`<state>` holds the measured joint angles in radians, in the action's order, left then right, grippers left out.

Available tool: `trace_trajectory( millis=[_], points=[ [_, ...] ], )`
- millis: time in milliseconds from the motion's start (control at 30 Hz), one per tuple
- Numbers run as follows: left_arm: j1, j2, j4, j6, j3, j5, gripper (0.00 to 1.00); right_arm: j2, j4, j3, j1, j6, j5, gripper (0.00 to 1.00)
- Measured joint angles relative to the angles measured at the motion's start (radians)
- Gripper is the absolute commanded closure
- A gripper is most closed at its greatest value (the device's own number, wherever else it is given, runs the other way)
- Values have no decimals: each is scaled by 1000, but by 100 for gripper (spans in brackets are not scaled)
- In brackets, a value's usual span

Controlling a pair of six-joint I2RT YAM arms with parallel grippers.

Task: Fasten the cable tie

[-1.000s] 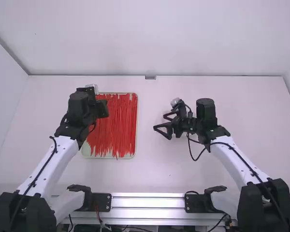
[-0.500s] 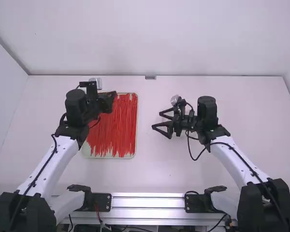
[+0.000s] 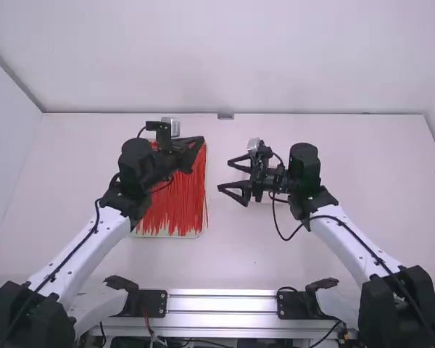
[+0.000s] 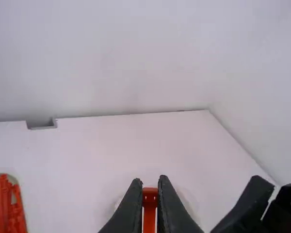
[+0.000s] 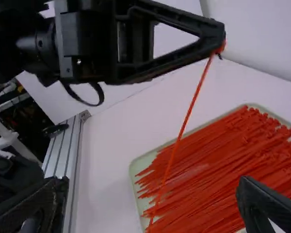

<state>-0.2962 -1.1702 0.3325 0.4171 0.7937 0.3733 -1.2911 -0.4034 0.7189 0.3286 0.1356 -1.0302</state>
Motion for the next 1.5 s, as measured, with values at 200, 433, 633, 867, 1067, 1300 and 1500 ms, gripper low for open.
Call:
trace_trajectory(
  millis=[200, 433, 633, 867, 1067, 1300, 1500],
  points=[
    [-32, 0, 60, 26, 0, -18, 98, 0, -53, 0, 27, 95, 157, 1],
    [-68, 0, 134, 42, 0, -19, 98, 0, -117, 0, 74, 162, 340, 7],
    [-90, 0, 155, 58, 0, -19, 98, 0, -156, 0, 125, 172, 440, 12],
    [-90, 0, 169, 68, 0, -19, 98, 0, -188, 0, 161, 177, 494, 44],
    [-90, 0, 182, 85, 0, -18, 98, 0, -198, 0, 162, 180, 509, 71],
    [-90, 0, 203, 94, 0, -7, 98, 0, -199, 0, 162, 192, 510, 92],
    [-90, 0, 205, 106, 0, -8, 98, 0, -199, 0, 162, 202, 502, 100]
  ],
)
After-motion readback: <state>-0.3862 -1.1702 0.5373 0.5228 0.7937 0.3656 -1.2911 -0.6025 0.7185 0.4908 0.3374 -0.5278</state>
